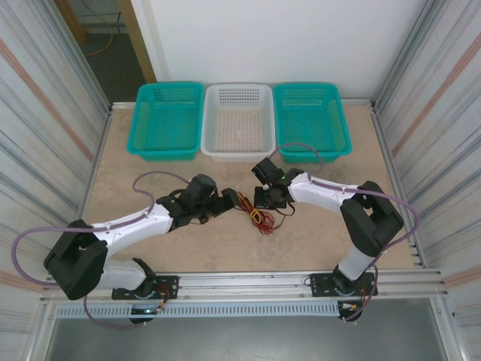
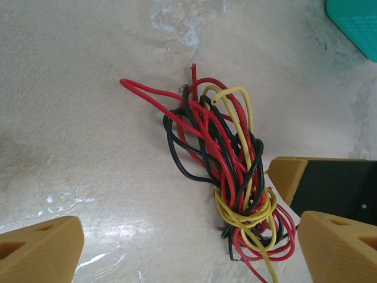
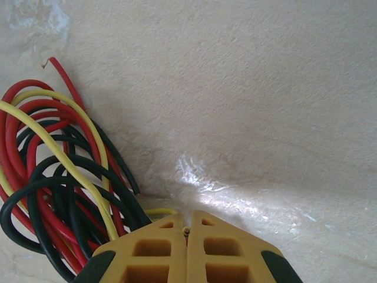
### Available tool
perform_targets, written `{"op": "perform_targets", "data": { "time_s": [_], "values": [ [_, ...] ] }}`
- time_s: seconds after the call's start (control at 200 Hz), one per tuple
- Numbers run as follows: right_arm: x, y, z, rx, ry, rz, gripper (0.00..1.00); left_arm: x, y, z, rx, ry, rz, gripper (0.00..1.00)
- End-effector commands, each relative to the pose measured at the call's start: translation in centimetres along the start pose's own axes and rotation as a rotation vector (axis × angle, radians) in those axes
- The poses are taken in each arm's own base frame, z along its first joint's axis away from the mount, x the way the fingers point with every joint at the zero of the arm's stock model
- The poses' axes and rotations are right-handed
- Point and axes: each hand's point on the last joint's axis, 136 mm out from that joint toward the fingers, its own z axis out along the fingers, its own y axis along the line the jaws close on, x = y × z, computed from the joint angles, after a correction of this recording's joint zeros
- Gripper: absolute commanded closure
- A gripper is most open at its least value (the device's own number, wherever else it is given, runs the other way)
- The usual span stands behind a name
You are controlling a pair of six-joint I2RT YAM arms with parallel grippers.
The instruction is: Untangle the cables
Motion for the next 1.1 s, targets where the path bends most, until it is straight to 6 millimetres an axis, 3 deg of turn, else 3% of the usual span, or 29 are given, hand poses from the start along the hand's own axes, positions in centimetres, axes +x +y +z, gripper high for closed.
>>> {"op": "perform_targets", "data": {
  "time_s": [0.0,0.21,0.416,0.576,0.742,0.987,1.092],
  "values": [
    [-1.1,1.8,-1.1,-0.028,-0.052,-0.042,1.0,-0.1,-1.4,0.5,0.074,-0.001,-0.028,0.01],
    [-2.1,3.1,-3.2,-0.05,-0.134,-0.05,1.0,-0.5,-1.7,0.7,0.096,-0.022,-0.076,0.01],
    [-2.2,5.4,-5.3,-0.114,-0.211,-0.108,1.0,0.0,-0.9,3.0,0.077,0.013,-0.132,0.01],
    [-1.8,6.6,-6.3,-0.133,-0.247,-0.147,1.0,-0.8,-2.4,3.9,0.173,0.026,-0.188,0.08],
    [-1.4,7.8,-7.7,-0.139,-0.277,-0.218,1.0,-2.5,-3.3,2.1,0.188,-0.027,-0.138,0.08],
    [-2.3,8.0,-10.4,-0.129,-0.34,-0.278,1.0,-4.3,-0.8,-1.9,0.178,-0.031,-0.092,0.05],
    [-2.4,8.2,-11.2,-0.124,-0.346,-0.344,1.0,-4.5,-1.1,-3.8,0.19,0.01,-0.009,0.05]
  ]
}}
